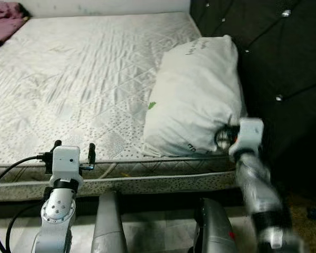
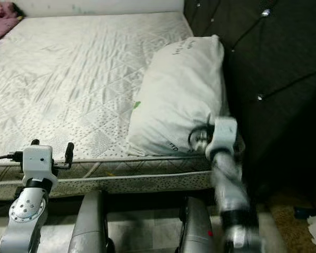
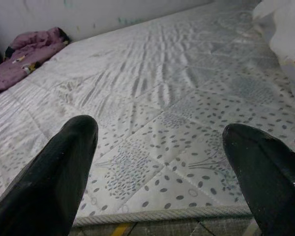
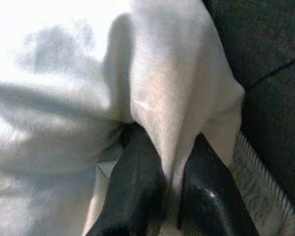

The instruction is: Clean up the room

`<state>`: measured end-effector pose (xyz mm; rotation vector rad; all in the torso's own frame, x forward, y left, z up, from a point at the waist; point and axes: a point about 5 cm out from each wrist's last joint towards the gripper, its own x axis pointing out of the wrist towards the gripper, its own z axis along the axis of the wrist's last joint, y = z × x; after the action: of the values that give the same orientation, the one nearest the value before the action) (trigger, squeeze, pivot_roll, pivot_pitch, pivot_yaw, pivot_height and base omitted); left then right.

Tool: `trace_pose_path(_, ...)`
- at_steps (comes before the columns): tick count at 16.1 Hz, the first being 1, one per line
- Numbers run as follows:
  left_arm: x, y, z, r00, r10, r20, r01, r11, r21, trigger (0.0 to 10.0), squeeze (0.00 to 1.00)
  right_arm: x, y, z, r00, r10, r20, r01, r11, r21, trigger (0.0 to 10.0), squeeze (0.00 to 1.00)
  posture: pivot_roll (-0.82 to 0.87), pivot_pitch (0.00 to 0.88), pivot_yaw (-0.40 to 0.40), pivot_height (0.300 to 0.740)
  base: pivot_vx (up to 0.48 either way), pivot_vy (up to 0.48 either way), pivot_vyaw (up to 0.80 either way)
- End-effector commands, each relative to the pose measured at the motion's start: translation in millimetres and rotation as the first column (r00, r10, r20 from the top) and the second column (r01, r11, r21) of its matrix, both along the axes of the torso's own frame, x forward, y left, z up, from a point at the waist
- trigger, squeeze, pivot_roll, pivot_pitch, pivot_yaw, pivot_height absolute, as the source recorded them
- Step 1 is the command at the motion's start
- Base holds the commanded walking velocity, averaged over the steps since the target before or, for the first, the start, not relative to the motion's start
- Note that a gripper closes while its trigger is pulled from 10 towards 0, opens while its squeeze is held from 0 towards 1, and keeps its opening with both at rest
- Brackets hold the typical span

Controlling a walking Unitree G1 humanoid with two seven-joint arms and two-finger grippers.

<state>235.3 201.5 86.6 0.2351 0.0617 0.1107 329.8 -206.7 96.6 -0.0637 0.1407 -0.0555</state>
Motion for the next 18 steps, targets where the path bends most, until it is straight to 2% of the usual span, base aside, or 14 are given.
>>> trace_pose_path(1,0.8,2.3,1.4,1.000,0.008,0.001,-0.008,1.000,0.007,10.0,0.00,19.0,-13.8,23.1,0.998,0.037,0.041,-0.034,0.997,-0.063,0.0,0.00,0.13,0.000,0.018,0.536,0.000,0.000,0.00)
trace_pose_path(3,1.2,3.0,1.7,1.000,0.013,0.003,-0.013,1.000,0.007,10.0,0.00,34.5,-36.7,49.1,0.998,-0.002,0.059,0.009,0.994,-0.107,0.0,0.00,0.13,0.000,0.015,0.536,0.000,0.000,0.00)
trace_pose_path(4,1.4,3.4,1.6,1.000,0.014,0.002,-0.014,1.000,0.007,10.0,0.00,44.3,-53.4,74.1,0.994,-0.057,0.095,0.066,0.994,-0.090,0.0,0.00,0.13,0.000,0.013,0.536,0.000,0.000,0.00)
trace_pose_path(5,1.8,3.5,1.4,1.000,0.014,0.002,-0.014,1.000,0.007,10.0,0.00,47.2,-59.0,83.0,0.991,-0.075,0.107,0.084,0.993,-0.078,0.0,0.00,0.13,0.000,0.012,0.536,0.000,0.000,0.00)
trace_pose_path(6,3.8,3.7,0.7,1.000,0.017,-0.002,-0.017,1.000,0.006,10.0,0.00,52.6,-75.3,100.3,0.985,-0.128,0.113,0.133,0.990,-0.045,0.0,0.00,0.12,0.000,0.015,0.536,0.000,0.000,0.00)
trace_pose_path(7,4.5,3.8,0.4,1.000,0.017,-0.003,-0.017,1.000,0.006,10.0,0.00,53.4,-79.7,103.7,0.984,-0.142,0.111,0.147,0.988,-0.037,0.0,0.00,0.12,0.000,0.015,0.536,0.000,0.000,0.00)
trace_pose_path(8,5.2,3.1,0.6,1.000,0.019,-0.001,-0.019,1.000,0.003,10.0,0.00,51.1,-98.7,116.1,0.972,-0.198,0.124,0.206,0.977,-0.054,0.0,0.00,0.12,0.000,0.022,0.536,0.000,0.000,0.00)
trace_pose_path(9,5.2,2.9,0.8,1.000,0.019,0.000,-0.019,1.000,0.003,10.0,0.00,50.1,-103.2,118.5,0.969,-0.214,0.126,0.222,0.974,-0.054,0.0,0.00,0.12,0.000,0.022,0.536,0.000,0.000,0.00)
trace_pose_path(11,6.4,2.6,1.5,0.999,0.036,0.016,-0.037,0.998,0.052,10.0,0.00,42.9,-115.3,107.1,0.963,-0.258,0.074,0.263,0.963,-0.064,0.0,0.00,0.09,0.000,0.032,0.536,0.000,0.000,0.00)
trace_pose_path(13,12.0,-2.4,3.3,0.999,0.023,0.046,-0.026,0.998,0.055,10.0,0.00,36.5,-112.4,79.1,0.968,-0.250,-0.007,0.249,0.967,-0.055,0.0,0.00,0.09,0.000,0.030,0.536,0.000,0.000,0.00)
trace_pose_path(14,12.9,-4.2,4.1,0.999,0.017,0.050,-0.019,0.999,0.042,10.0,0.00,34.4,-109.8,69.2,0.970,-0.241,-0.035,0.239,0.970,-0.053,0.0,0.00,0.09,0.000,0.029,0.536,0.000,0.000,0.00)
trace_pose_path(16,12.0,-9.7,4.7,0.999,-0.011,0.052,0.011,1.000,0.000,10.0,0.00,25.0,-94.4,29.6,0.972,-0.193,-0.133,0.192,0.981,-0.020,0.0,0.00,0.09,0.000,0.024,0.536,0.000,0.000,0.00)
trace_pose_path(17,11.7,-11.8,3.7,0.999,-0.019,0.050,0.020,0.999,-0.037,10.0,0.00,23.8,-89.9,22.8,0.969,-0.206,-0.135,0.211,0.977,0.026,0.0,0.00,0.09,0.000,0.023,0.536,0.000,0.000,0.00)
trace_pose_path(18,11.9,-11.5,3.5,0.998,-0.016,0.055,0.018,0.999,-0.041,10.0,0.00,23.9,-86.2,19.3,0.963,-0.232,-0.137,0.242,0.968,0.061,9.3,0.00,0.09,0.000,0.022,0.536,0.000,0.000,0.00)
